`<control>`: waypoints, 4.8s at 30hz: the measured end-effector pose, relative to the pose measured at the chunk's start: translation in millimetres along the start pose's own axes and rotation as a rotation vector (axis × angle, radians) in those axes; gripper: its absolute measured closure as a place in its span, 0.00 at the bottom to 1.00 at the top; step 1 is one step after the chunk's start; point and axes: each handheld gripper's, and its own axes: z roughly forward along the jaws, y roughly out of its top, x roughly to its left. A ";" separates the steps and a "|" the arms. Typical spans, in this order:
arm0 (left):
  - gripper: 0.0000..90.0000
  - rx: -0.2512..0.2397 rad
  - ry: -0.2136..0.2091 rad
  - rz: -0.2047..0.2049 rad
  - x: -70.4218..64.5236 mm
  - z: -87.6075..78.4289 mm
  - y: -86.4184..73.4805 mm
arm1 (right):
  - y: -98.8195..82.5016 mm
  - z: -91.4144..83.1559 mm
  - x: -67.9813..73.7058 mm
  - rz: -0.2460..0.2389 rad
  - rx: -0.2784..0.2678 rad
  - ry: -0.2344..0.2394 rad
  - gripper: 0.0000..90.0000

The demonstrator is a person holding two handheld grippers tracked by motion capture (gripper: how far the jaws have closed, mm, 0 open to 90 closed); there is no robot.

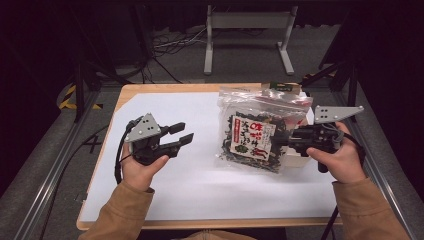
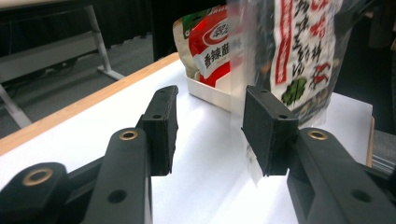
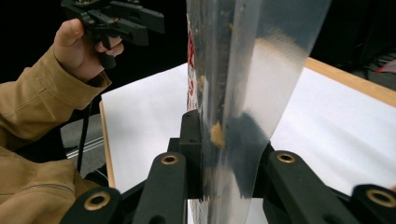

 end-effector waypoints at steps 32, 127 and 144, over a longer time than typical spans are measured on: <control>0.58 0.042 0.010 -0.029 11.0 0.9 -13.8 | 15.6 -50.6 -18.1 -0.059 -0.077 -0.216 0.84; 0.54 0.066 0.013 -0.071 18.5 -9.9 -26.0 | -76.5 -40.1 -62.6 0.094 -0.047 -0.476 0.52; 0.51 0.054 0.020 -0.045 15.5 -43.5 -42.4 | -86.0 -51.1 -16.5 0.039 -0.078 -0.489 0.39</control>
